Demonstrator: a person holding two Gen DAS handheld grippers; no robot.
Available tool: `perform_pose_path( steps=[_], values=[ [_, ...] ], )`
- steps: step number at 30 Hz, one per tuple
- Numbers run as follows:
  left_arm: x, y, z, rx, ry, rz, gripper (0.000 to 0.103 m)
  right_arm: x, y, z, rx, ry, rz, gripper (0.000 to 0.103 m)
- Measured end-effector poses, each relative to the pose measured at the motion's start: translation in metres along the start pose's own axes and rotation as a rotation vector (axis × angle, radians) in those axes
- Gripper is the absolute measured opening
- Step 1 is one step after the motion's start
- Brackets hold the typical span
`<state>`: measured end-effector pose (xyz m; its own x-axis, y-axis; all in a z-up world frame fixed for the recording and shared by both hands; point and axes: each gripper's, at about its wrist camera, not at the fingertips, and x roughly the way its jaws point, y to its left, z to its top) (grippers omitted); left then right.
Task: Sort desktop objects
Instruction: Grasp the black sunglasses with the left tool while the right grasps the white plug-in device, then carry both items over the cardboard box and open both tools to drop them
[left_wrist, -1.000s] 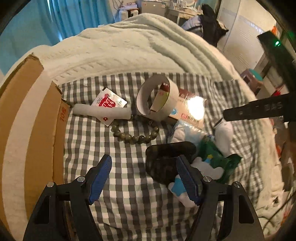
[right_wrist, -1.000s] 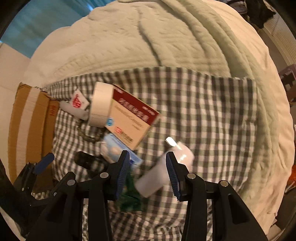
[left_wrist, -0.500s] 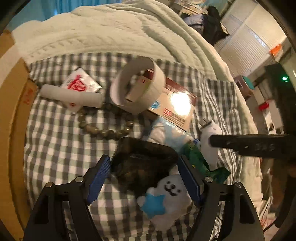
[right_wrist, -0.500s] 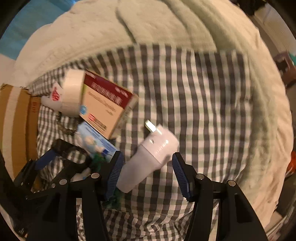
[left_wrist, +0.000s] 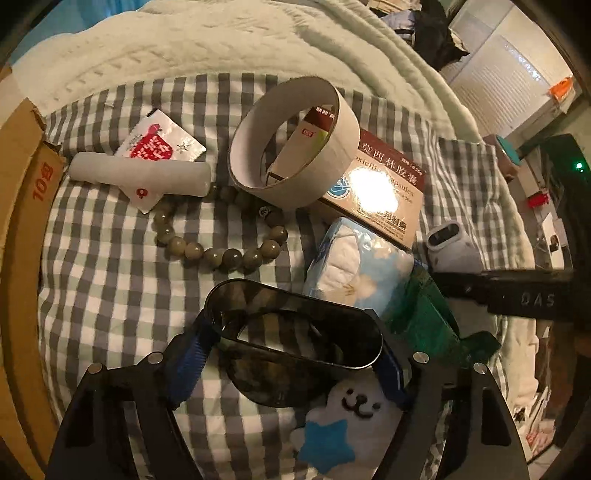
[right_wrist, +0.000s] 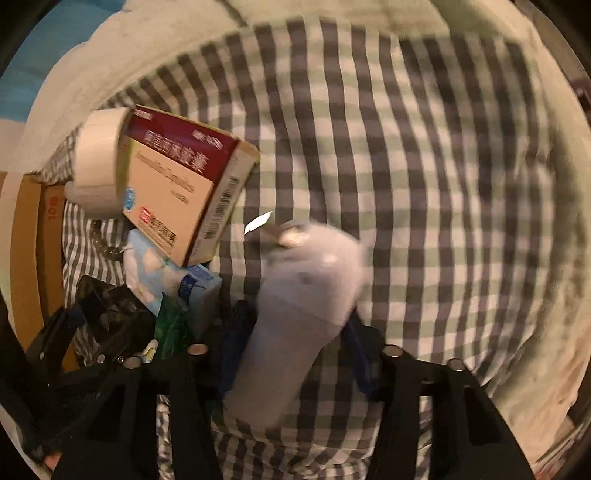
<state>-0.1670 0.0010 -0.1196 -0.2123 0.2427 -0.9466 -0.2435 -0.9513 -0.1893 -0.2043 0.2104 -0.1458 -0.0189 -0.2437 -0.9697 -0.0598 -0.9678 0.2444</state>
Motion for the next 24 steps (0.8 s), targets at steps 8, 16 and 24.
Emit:
perform_pose_path(
  steps=[8, 16, 24],
  values=[
    [-0.054, 0.013, 0.004, -0.022, -0.087, -0.017, 0.080, -0.064, 0.024, 0.000, -0.108, -0.130, -0.028, 0.043],
    [-0.200, 0.046, 0.027, -0.124, -0.361, -0.029, 0.080, -0.149, 0.123, -0.009, -0.284, -0.252, 0.019, 0.043],
    [-0.313, 0.128, 0.008, -0.383, -0.473, 0.215, 0.080, -0.202, 0.277, -0.037, -0.394, -0.335, 0.155, 0.043]
  ],
)
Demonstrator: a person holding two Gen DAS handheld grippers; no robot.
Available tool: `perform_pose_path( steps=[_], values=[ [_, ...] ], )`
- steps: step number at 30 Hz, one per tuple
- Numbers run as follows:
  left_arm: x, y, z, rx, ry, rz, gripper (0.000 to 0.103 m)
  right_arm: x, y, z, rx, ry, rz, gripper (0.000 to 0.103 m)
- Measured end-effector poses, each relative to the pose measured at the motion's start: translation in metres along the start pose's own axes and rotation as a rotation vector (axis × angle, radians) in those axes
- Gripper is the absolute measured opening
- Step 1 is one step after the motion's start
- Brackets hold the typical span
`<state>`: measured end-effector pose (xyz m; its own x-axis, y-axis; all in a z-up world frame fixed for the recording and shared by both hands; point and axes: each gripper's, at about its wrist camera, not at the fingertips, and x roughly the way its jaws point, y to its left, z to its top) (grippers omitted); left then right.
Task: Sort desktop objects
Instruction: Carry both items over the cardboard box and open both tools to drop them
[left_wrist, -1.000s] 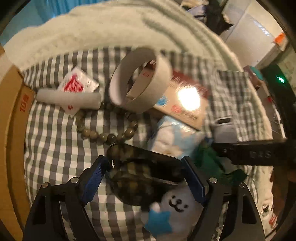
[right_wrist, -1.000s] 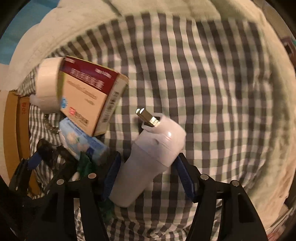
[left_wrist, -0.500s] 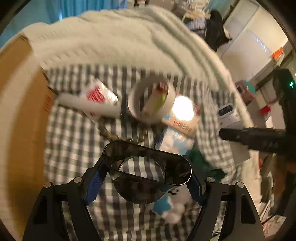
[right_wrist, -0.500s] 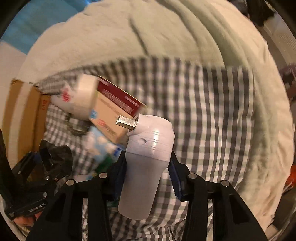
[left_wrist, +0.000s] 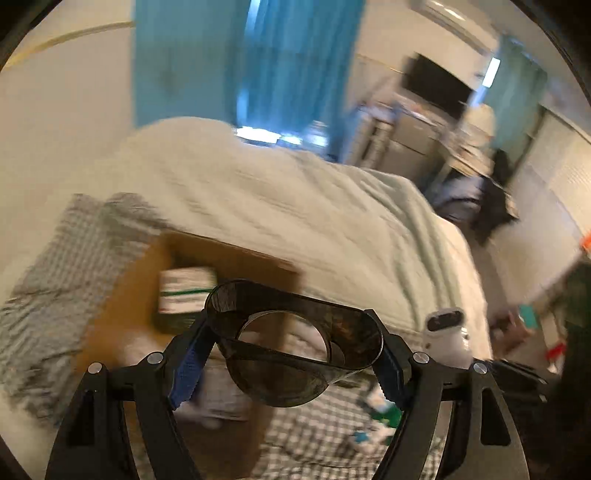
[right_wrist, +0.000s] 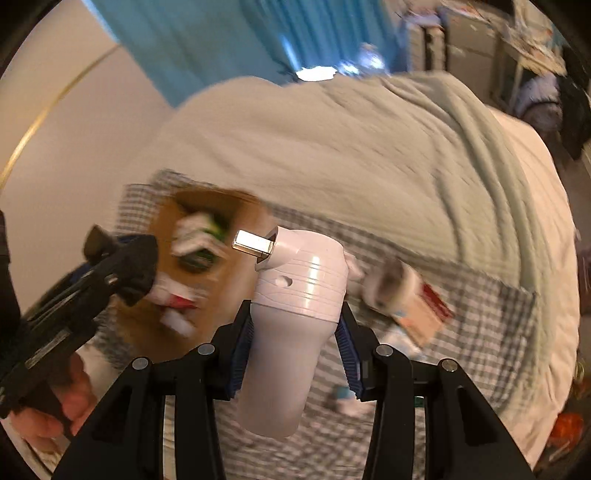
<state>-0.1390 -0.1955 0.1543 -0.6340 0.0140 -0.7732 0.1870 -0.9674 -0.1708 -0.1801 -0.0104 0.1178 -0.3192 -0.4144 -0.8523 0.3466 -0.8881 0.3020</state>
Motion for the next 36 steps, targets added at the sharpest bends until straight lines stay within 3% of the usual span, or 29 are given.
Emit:
perform_pose_path(
  steps=[3, 6, 10, 15, 23, 25, 26, 28, 36],
  values=[
    [-0.016, 0.031, 0.006, -0.039, -0.023, 0.104, 0.080, 0.003, 0.054, 0.003, -0.031, -0.017, 0.050, 0.042],
    [-0.022, 0.071, 0.004, -0.144, 0.005, 0.165, 0.080, 0.015, 0.100, -0.002, -0.090, -0.038, 0.037, 0.042],
    [-0.008, 0.126, -0.014, -0.277, 0.050, 0.116, 0.080, 0.043, 0.134, -0.015, -0.120, -0.004, 0.062, 0.042],
    [0.016, 0.156, -0.032, -0.251, 0.068, 0.141, 0.080, 0.080, 0.151, -0.018, -0.151, 0.035, 0.007, 0.042],
    [0.032, 0.140, -0.033, -0.126, 0.059, 0.082, 0.081, 0.100, 0.124, -0.005, -0.147, 0.030, -0.040, 0.045],
    [0.032, 0.132, -0.032, -0.117, 0.065, 0.063, 0.082, 0.098, 0.118, -0.004, -0.143, 0.017, -0.062, 0.061],
    [0.032, 0.130, -0.032, -0.116, 0.064, 0.060, 0.085, 0.096, 0.113, -0.003, -0.133, 0.008, -0.066, 0.063],
    [0.030, 0.124, -0.033, -0.107, 0.059, 0.058, 0.090, 0.091, 0.105, 0.000, -0.114, 0.000, -0.069, 0.063],
    [0.006, 0.083, -0.041, -0.004, 0.017, 0.079, 0.093, 0.055, 0.072, -0.002, -0.091, -0.029, -0.089, 0.064]
  ],
)
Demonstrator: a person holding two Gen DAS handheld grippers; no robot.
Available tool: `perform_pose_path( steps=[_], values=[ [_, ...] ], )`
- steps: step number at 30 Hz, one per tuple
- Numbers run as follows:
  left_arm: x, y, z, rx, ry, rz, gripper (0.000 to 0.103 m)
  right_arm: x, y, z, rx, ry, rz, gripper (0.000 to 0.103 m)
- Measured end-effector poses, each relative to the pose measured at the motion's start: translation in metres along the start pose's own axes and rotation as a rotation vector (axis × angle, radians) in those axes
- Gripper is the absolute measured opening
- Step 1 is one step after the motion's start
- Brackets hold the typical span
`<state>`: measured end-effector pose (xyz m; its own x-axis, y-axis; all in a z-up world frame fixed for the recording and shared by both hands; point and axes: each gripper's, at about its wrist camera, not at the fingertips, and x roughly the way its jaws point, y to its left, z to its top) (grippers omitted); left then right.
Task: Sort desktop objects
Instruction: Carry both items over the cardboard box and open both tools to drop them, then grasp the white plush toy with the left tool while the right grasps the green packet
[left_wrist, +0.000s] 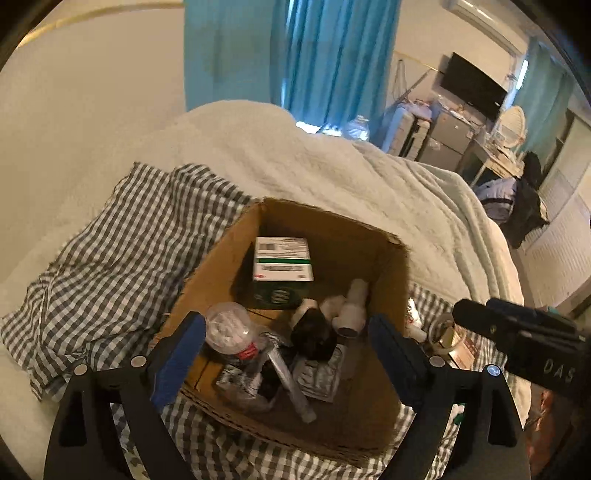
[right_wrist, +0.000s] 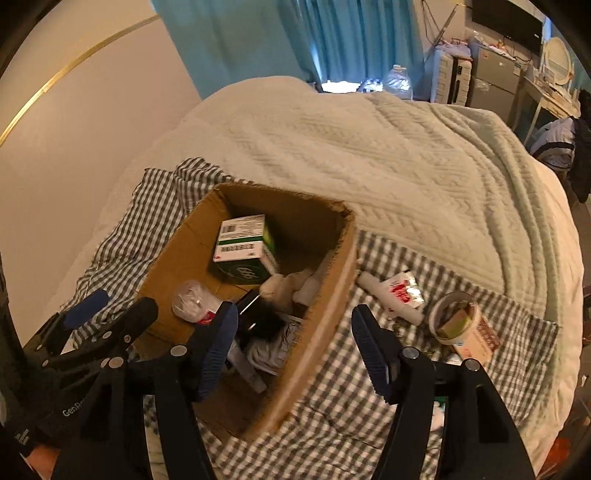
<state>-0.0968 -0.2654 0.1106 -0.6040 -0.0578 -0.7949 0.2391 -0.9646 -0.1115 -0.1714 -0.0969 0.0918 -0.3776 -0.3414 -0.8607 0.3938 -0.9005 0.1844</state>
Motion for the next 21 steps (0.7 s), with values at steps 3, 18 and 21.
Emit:
perform_pose_path(
  steps=[3, 18, 21],
  values=[
    [-0.013, -0.026, -0.006, 0.046, -0.028, -0.018, 0.093, -0.015, -0.016, -0.005, -0.018, -0.011, -0.015, 0.064],
    [0.011, -0.155, -0.075, 0.271, 0.069, -0.153, 0.093, -0.039, -0.178, -0.055, 0.109, 0.068, -0.154, 0.064],
    [0.028, -0.178, -0.095, 0.351, 0.114, -0.200, 0.093, -0.024, -0.203, -0.070, 0.134, 0.126, -0.159, 0.064]
  ],
)
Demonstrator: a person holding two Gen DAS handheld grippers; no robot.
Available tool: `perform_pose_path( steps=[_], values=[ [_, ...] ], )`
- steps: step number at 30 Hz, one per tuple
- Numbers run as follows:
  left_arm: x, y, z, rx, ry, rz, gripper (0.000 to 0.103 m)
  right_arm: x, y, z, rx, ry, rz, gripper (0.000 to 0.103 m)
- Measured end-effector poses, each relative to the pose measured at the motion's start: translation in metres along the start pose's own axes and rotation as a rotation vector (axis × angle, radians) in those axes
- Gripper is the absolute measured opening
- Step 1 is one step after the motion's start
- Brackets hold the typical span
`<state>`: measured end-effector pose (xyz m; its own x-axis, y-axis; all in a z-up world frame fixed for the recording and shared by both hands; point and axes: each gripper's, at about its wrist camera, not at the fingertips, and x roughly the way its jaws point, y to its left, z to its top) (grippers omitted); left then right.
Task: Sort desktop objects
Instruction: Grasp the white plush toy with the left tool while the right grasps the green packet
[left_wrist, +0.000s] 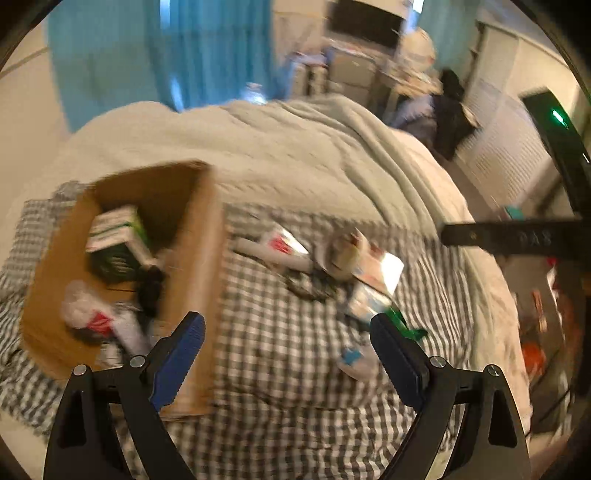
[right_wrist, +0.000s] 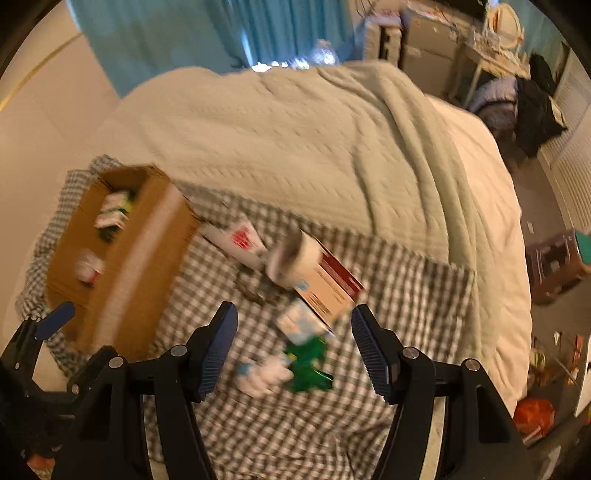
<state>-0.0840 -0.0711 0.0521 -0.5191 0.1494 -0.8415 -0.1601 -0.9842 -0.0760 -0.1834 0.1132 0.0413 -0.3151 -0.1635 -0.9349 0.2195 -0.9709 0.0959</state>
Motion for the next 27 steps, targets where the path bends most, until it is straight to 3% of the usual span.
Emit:
perform_pose_path(
  steps=[10, 18, 23, 25, 27],
  values=[
    [0.083, -0.048, -0.030, 0.156, 0.140, -0.100, 0.093, 0.078, -0.027, -0.031, -0.052, 0.149, -0.005, 0.064],
    [0.126, -0.052, -0.047, 0.176, 0.239, -0.171, 0.093, 0.131, -0.035, -0.043, -0.021, 0.256, 0.064, 0.064],
    [0.147, -0.050, -0.047, 0.153, 0.272, -0.178, 0.093, 0.161, -0.043, -0.055, 0.067, 0.339, 0.162, 0.064],
    [0.155, -0.048, -0.045, 0.129, 0.280, -0.190, 0.089, 0.163, -0.044, -0.056, 0.070, 0.340, 0.169, 0.064],
    [0.157, -0.046, -0.044, 0.115, 0.266, -0.207, 0.074, 0.164, -0.047, -0.058, 0.087, 0.347, 0.189, 0.063]
  ],
)
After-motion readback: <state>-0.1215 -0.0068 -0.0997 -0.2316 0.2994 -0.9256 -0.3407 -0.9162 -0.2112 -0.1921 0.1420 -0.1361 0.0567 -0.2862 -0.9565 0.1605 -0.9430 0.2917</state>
